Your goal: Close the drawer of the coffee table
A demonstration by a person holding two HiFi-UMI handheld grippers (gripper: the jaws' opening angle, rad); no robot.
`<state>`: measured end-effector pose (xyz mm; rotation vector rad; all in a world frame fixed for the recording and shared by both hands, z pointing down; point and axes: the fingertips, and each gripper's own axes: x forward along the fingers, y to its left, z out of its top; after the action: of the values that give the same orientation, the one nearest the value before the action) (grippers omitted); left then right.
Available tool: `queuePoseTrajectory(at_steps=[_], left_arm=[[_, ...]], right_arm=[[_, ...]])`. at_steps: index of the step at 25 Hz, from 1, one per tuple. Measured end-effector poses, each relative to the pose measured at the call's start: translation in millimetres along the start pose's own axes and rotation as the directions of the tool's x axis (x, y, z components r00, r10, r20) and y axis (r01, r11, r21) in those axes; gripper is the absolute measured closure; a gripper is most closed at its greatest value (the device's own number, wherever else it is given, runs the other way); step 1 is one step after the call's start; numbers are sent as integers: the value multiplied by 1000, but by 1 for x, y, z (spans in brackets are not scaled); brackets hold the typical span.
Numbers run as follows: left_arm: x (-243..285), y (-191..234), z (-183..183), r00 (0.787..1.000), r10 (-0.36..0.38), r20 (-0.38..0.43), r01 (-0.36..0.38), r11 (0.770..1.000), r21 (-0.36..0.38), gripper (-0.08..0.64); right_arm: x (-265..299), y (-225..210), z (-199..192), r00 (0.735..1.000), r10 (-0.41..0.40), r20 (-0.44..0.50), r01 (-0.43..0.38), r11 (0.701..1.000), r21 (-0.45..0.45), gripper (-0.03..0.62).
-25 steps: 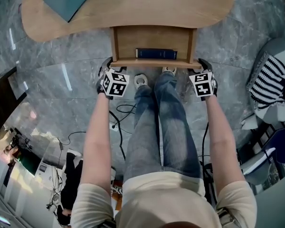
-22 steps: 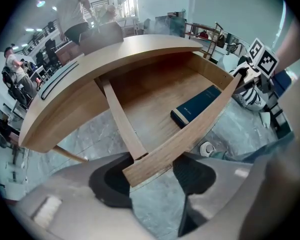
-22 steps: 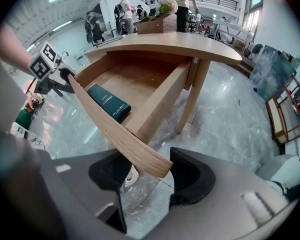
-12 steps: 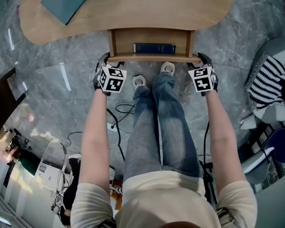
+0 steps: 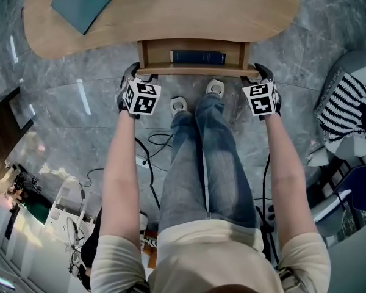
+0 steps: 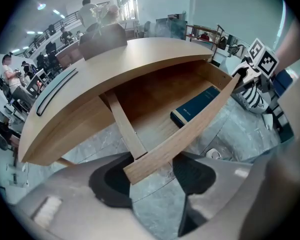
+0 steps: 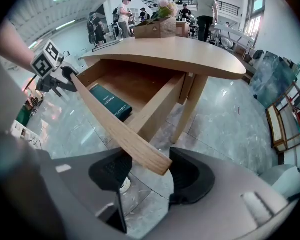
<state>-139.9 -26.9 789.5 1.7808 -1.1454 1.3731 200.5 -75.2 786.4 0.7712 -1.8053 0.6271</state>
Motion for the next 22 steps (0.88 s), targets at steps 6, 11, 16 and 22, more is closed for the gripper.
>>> queuePoseTrajectory(at_steps=[6,11,16,22], left_arm=[[3,8,14,1000,2,6,-2,1000,0,318],[6,12,22,1000,2,5,-2,1000,-9,318],[10,20,32,1000,7,5,-7,1000,-18,318],[11,27,41,1000,11,-3,-11,1000,-29,316]], right_arm=[[2,-9,11,1000,-2,14,2,1000,-4,360],[5,-16,19,1000,-3,24,3,1000,-11,360],[8,-23,31,1000,-5,31,5,1000,-10,360],[10,-29,41,999,-4,42,4,1000,-10,360]])
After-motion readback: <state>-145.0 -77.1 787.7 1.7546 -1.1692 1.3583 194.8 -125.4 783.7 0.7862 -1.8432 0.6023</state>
